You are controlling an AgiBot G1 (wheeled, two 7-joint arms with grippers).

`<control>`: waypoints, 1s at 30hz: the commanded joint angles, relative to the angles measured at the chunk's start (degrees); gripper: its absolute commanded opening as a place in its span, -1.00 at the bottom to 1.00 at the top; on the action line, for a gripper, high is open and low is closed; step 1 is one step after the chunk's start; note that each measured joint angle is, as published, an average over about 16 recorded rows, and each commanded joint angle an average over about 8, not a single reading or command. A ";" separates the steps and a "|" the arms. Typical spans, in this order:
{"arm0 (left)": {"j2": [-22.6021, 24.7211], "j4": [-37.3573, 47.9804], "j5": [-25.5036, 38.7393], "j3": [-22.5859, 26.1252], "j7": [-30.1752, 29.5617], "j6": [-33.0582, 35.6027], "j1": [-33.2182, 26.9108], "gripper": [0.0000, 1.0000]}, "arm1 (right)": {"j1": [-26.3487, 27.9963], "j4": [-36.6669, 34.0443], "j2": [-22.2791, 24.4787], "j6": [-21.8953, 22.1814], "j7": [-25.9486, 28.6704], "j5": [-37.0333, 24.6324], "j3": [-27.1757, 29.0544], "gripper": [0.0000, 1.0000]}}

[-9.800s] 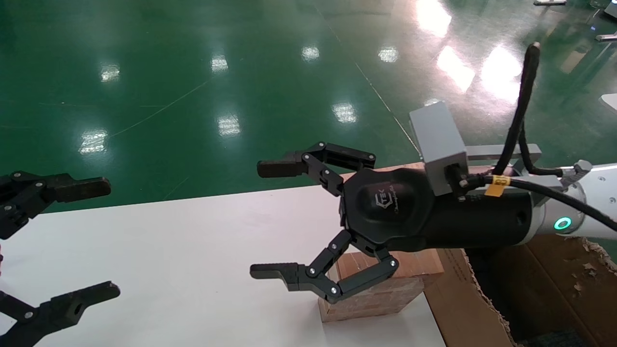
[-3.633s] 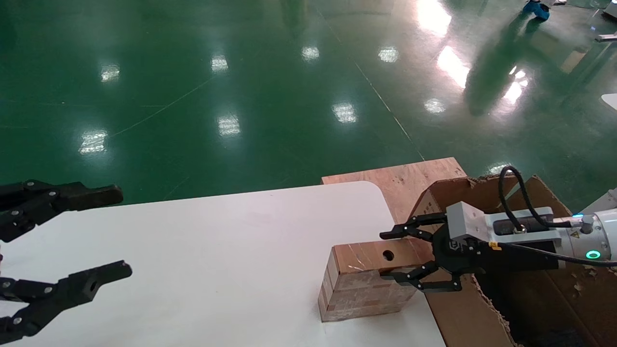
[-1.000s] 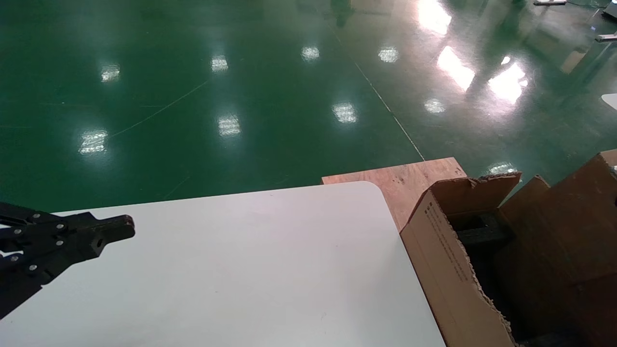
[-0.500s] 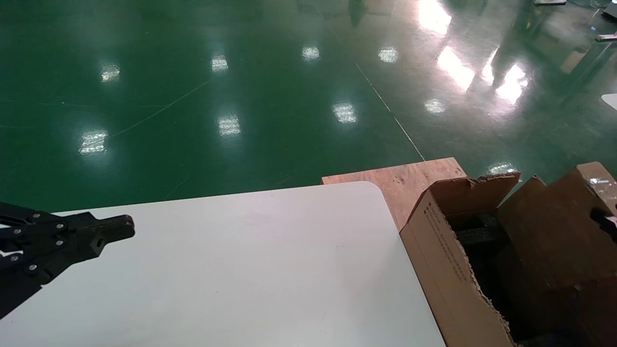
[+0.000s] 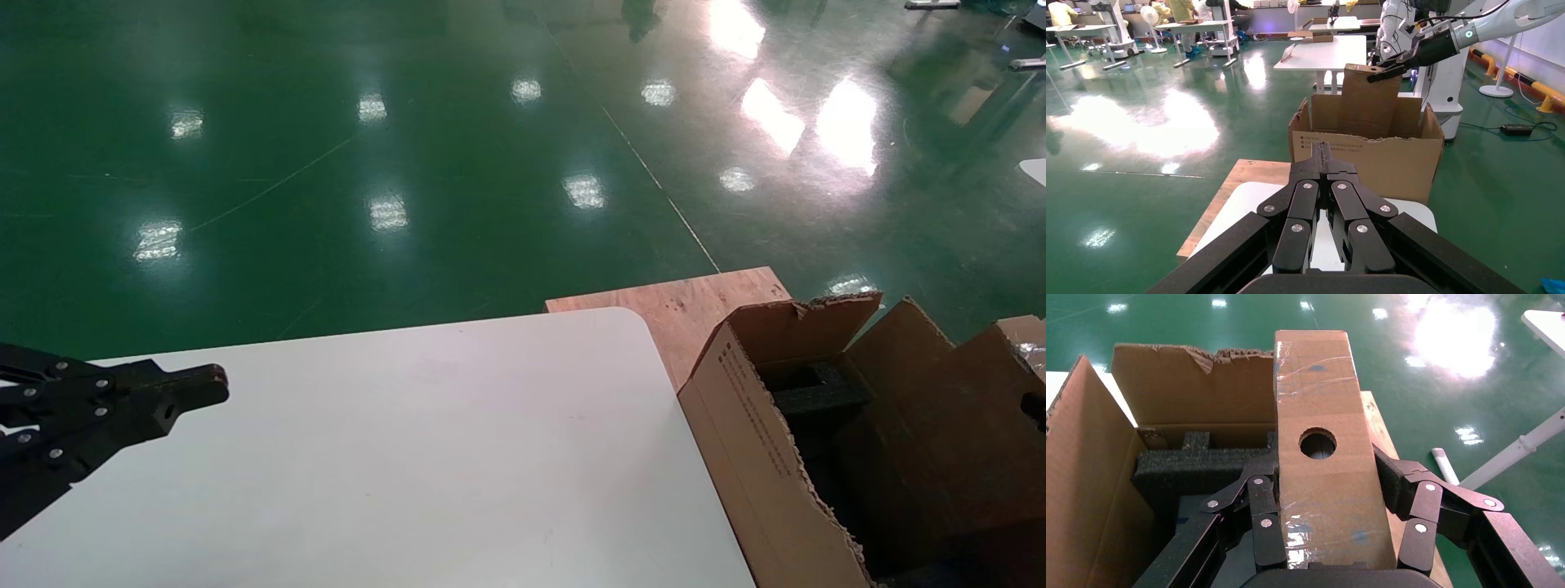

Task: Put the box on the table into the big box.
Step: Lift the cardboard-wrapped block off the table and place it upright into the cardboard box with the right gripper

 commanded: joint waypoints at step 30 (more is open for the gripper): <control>0.00 0.00 -0.01 0.01 0.01 0.00 0.00 -1.00 | 10.33 -16.62 -5.21 -11.13 -5.51 1.49 -8.98 -1.00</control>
